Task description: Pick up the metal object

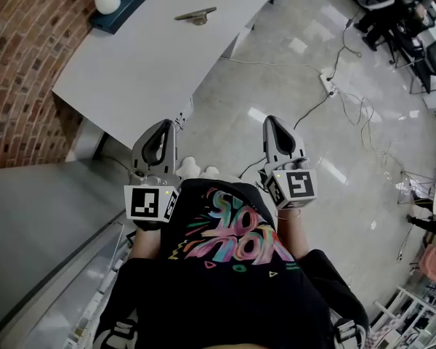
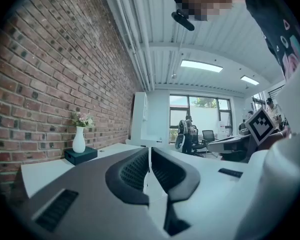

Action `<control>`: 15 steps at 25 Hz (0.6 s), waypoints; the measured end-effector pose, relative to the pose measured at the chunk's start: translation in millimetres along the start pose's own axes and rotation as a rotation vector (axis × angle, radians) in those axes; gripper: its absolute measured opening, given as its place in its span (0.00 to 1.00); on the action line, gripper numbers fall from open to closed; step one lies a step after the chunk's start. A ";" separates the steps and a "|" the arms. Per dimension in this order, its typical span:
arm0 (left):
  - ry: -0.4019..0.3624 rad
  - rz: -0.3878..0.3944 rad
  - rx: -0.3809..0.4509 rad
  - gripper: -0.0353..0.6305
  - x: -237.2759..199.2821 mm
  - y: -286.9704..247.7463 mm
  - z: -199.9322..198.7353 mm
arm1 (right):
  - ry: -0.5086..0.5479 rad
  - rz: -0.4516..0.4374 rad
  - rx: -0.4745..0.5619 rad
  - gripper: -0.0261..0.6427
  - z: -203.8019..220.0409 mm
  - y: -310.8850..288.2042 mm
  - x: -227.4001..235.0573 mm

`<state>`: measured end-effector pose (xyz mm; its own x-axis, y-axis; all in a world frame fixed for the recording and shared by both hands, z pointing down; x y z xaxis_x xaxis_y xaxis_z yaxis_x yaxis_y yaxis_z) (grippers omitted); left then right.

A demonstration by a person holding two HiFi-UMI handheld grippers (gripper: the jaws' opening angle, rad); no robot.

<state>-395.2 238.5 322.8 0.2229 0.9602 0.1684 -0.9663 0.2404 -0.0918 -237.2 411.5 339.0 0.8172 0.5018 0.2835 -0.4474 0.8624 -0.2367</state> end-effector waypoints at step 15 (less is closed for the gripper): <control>-0.011 0.034 -0.022 0.10 18.4 -55.1 10.0 | -0.059 -0.031 -0.013 0.06 9.8 -26.1 34.9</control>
<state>-339.2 241.5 340.7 0.1889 0.9662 0.1753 -0.9702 0.2112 -0.1191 -200.6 407.2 364.1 0.8074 0.4786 0.3451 -0.4174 0.8767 -0.2392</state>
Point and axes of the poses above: the fingertips, and each gripper's own axes: y backward along the fingers, x to its right, z out of its underside, the point moved 3 cm from there along y, backward along the fingers, and after that the axes turned 14 degrees about -y, right-handed, at the moved point
